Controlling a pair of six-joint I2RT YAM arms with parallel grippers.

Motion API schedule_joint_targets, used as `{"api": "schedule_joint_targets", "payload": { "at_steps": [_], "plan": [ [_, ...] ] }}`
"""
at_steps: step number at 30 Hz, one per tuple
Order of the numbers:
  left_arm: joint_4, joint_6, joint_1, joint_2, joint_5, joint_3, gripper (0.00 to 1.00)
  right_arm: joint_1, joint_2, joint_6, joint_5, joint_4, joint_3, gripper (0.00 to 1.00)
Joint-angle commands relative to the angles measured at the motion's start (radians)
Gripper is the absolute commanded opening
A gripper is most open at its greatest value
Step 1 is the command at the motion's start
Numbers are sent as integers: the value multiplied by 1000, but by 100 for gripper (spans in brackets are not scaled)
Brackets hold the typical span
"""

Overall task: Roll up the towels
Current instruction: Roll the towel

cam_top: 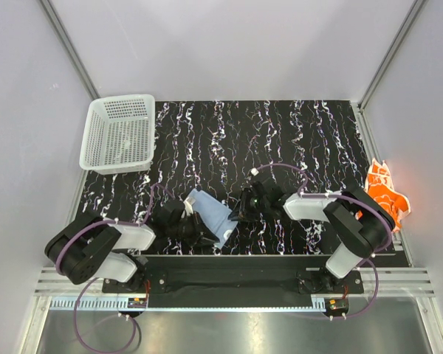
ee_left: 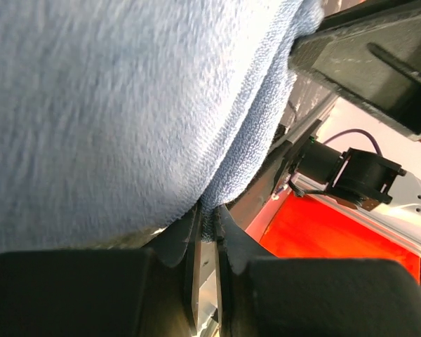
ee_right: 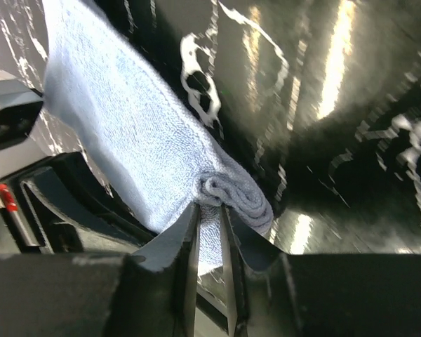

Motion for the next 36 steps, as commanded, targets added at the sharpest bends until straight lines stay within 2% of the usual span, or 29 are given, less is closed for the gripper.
{"api": "schedule_joint_targets", "payload": {
  "at_steps": [1, 5, 6, 9, 11, 18, 22, 24, 26, 28, 31, 36],
  "plan": [
    [-85, 73, 11, 4, 2, 11, 4, 9, 65, -7, 40, 2, 23, 23],
    [-190, 116, 11, -31, -40, 29, 17, 9, 97, -13, 71, -21, 31, 22],
    [-248, 127, 11, -40, -52, 35, 28, 9, 99, -16, 75, -37, 32, 22],
    [-372, 173, 11, -108, -113, 57, 48, 11, 103, -25, 95, -72, 43, 22],
    [-438, 211, 11, -143, -162, 81, 53, 9, 103, -35, 104, -87, 52, 22],
    [-860, 355, -3, -373, -452, 265, 56, 28, 92, -45, 132, -161, 86, 22],
    [-987, 468, -99, -447, -657, 414, 58, 46, 92, -55, 149, -201, 116, 22],
    [-1014, 519, -151, -450, -707, 472, 57, 55, 95, -56, 158, -219, 133, 22],
    [-1009, 552, -229, -433, -739, 541, 55, 63, 100, -58, 164, -230, 150, 22],
    [-954, 599, -283, -386, -691, 577, 54, 68, 108, -58, 167, -241, 159, 22],
    [-856, 624, -325, -283, -625, 585, 48, 74, 115, -58, 169, -250, 169, 22],
    [-736, 607, -352, -121, -598, 569, 44, 75, 120, -61, 173, -268, 176, 22]
  ]
}}
